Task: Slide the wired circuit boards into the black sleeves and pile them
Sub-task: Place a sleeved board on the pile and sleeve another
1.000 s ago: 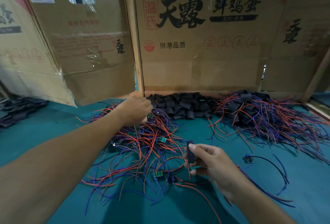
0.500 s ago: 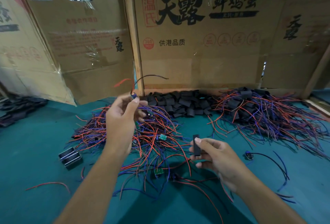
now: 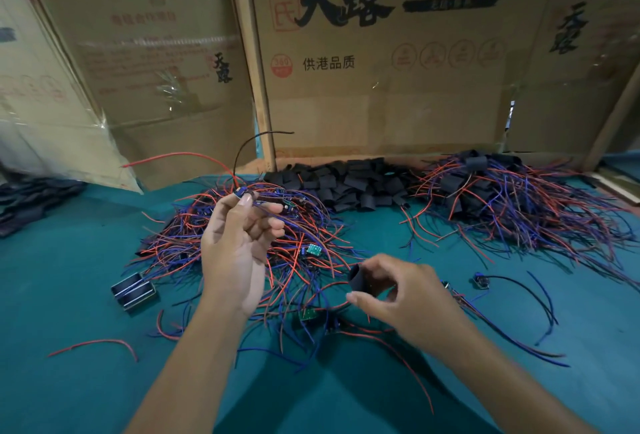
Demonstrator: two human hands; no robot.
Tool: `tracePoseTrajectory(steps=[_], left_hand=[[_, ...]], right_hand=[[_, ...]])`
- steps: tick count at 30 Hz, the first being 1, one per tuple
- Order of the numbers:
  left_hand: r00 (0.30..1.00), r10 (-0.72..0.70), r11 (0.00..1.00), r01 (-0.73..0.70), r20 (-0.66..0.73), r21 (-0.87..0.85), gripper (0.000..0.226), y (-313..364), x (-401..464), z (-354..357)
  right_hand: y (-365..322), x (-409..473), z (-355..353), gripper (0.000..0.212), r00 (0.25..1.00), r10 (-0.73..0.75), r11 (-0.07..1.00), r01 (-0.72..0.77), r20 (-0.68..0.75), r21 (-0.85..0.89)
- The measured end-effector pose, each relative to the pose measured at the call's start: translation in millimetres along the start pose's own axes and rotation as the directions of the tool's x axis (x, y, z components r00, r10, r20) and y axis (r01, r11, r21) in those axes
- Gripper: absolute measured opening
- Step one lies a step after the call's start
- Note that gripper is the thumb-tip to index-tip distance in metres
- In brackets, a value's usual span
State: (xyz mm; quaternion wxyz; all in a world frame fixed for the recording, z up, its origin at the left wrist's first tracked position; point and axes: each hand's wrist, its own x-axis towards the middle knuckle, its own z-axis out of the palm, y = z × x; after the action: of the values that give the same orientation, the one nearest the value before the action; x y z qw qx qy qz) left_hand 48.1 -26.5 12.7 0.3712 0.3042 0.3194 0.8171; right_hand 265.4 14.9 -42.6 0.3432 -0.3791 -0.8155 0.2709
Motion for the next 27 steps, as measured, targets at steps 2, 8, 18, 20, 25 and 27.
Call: tracePoseTrajectory(steps=[2,8,18,20,25,27], left_hand=[[0.999,0.031,0.999,-0.032,0.004,0.014,0.015,0.5,0.3,-0.5],[0.989,0.140,0.982,-0.146,0.057,0.120,0.014,2.0,-2.9,1.7],[0.983,0.106,0.993,-0.111,0.149,0.027,0.018,-2.7,-8.1,6.6],[0.985,0.094,0.995,-0.095,0.146,0.004,0.017,-2.6,-8.8,7.7],[0.992,0.044,0.999,-0.041,0.120,-0.030,0.016,-0.6,-10.5,9.2],[0.993,0.027,0.999,-0.023,0.115,-0.032,0.010,-0.9,-10.6,9.2]], right_hand=[[-10.1,-5.9,5.2,0.031,0.995,-0.024,0.977,0.004,-0.093,-0.213],[-37.2,-17.7,21.6,0.045,0.968,-0.094,0.924,-0.002,-0.232,-0.383],[-33.5,-14.7,20.8,0.046,0.965,0.080,0.981,-0.120,-0.249,-0.153],[-33.4,-14.1,19.7,0.040,0.964,0.101,0.982,-0.136,-0.247,-0.129],[-33.1,-13.4,19.5,0.039,0.962,0.124,0.985,-0.148,-0.242,-0.083],[-33.1,-13.3,20.1,0.040,0.961,0.135,0.986,-0.156,-0.242,-0.066]])
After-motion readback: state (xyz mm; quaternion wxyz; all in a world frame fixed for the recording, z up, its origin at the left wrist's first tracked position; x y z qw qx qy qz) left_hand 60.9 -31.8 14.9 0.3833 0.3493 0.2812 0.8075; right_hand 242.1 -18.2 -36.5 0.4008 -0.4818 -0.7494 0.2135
